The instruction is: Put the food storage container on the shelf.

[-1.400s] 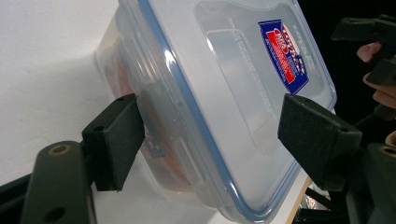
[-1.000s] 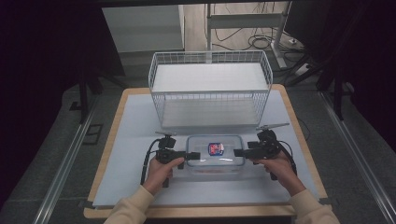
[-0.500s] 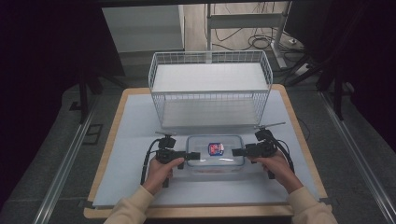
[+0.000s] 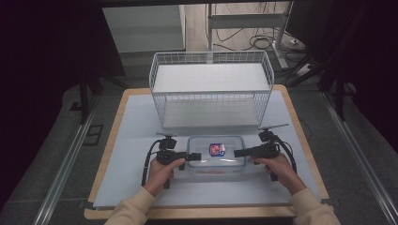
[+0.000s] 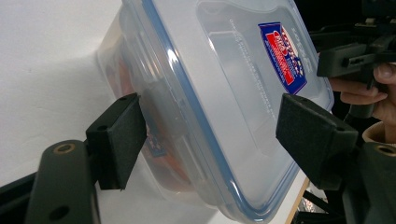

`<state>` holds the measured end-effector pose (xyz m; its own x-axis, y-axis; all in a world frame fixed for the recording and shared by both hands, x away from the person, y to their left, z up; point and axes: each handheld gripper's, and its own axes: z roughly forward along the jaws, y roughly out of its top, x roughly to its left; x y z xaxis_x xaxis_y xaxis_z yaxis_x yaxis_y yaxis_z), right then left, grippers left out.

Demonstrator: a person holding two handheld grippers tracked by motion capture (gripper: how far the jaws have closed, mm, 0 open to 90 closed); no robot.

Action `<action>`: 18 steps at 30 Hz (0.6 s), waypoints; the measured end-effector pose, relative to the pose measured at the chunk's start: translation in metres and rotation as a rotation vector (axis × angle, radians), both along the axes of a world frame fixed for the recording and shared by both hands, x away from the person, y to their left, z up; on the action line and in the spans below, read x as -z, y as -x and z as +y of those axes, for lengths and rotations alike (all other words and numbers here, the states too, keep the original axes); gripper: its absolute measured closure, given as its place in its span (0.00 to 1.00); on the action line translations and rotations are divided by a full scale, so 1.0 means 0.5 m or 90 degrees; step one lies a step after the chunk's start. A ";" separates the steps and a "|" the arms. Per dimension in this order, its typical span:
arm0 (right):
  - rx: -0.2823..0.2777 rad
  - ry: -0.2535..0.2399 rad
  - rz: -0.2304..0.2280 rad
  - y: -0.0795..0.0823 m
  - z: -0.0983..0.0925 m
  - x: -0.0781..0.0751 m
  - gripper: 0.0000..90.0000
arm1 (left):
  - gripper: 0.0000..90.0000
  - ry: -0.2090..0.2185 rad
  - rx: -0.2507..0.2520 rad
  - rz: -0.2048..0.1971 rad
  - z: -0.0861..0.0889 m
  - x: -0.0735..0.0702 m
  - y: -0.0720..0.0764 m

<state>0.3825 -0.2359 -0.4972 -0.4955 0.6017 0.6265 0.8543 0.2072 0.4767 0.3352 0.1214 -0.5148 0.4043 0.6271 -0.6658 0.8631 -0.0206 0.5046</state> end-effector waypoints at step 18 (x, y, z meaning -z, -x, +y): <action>0.007 -0.016 -0.023 0.017 -0.012 -0.010 0.43 | 0.38 0.008 0.004 -0.026 0.012 -0.007 0.019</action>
<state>0.3740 -0.2421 -0.4924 -0.5108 0.5914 0.6240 0.8390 0.1847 0.5118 0.3259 0.1273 -0.5113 0.4355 0.6167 -0.6558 0.8413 -0.0196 0.5403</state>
